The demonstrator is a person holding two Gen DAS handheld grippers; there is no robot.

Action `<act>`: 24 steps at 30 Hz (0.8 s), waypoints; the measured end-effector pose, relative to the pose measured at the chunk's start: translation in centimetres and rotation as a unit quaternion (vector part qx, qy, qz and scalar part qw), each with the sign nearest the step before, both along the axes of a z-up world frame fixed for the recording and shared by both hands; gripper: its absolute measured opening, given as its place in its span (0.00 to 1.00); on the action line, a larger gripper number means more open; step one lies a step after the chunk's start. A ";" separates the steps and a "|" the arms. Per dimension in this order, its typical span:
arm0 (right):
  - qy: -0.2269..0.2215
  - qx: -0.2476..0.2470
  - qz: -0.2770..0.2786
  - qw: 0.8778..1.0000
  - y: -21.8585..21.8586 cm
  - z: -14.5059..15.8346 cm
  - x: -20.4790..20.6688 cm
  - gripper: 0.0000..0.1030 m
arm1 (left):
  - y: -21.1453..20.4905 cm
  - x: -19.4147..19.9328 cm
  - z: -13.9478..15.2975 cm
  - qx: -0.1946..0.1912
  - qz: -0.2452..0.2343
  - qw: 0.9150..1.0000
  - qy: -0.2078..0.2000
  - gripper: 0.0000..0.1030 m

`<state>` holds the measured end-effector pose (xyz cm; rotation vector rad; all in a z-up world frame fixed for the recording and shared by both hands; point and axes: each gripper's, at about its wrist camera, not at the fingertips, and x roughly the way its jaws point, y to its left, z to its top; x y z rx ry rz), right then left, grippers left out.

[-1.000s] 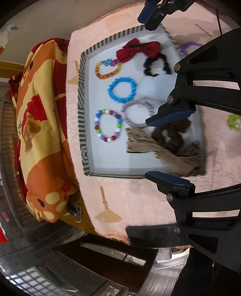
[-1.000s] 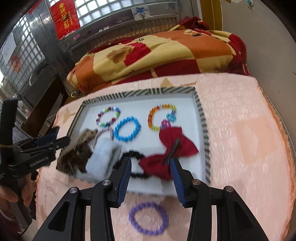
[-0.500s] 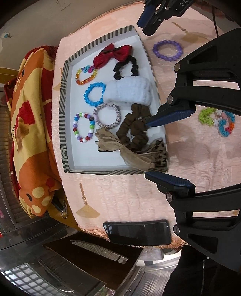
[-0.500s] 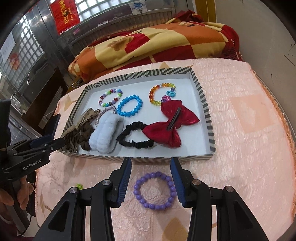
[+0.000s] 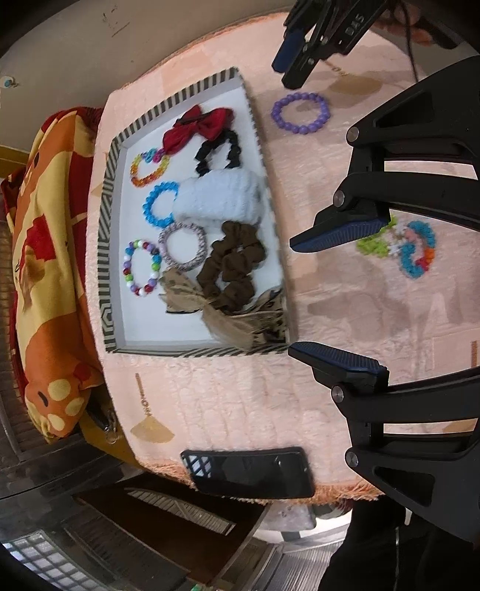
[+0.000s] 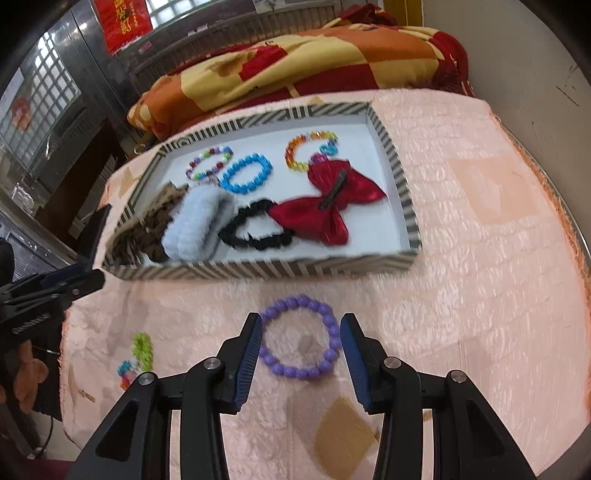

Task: Organize jewelry
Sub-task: 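Move both tools back toward the purple and green bracelets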

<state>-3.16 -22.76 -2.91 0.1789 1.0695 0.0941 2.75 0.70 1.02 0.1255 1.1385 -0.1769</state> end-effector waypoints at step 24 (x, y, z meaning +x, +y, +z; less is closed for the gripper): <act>0.008 -0.077 -0.011 0.997 -0.7 -3.9 0.9 0.29 | 1.0 -3.6 -4.9 -0.018 -0.027 0.995 0.094 0.49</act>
